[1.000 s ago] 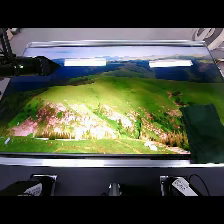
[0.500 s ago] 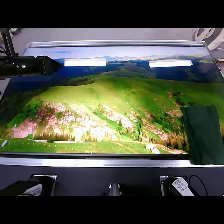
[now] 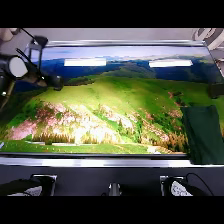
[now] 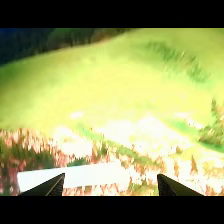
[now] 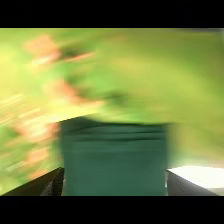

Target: Fold the shirts.

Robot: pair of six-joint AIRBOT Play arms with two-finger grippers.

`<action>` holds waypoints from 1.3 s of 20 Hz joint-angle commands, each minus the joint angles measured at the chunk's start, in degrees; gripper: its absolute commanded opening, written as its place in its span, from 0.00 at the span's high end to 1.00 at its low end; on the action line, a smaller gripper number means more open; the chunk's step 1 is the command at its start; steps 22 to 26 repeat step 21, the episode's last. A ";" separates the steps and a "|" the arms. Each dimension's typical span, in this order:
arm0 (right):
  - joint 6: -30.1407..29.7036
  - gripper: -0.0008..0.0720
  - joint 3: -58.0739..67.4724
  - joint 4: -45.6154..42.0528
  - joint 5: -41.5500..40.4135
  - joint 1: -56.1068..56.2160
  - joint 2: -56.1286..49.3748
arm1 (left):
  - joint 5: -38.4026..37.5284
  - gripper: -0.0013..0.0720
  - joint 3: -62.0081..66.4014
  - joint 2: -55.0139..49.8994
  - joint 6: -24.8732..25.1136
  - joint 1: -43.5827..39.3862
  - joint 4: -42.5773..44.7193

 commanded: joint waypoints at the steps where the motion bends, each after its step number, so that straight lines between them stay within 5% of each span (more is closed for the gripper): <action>1: 1.57 0.03 0.66 -0.22 13.79 10.23 -6.60 | -5.05 0.05 -5.53 -0.44 -3.93 -0.76 4.00; 3: 1.53 0.03 0.63 -0.63 14.62 11.23 -7.52 | -1.92 0.05 -7.67 1.16 -6.91 -0.76 3.72; 26: 1.55 0.04 0.63 -0.61 14.32 11.13 -7.52 | -1.86 0.05 -7.67 0.98 -6.69 -0.76 3.72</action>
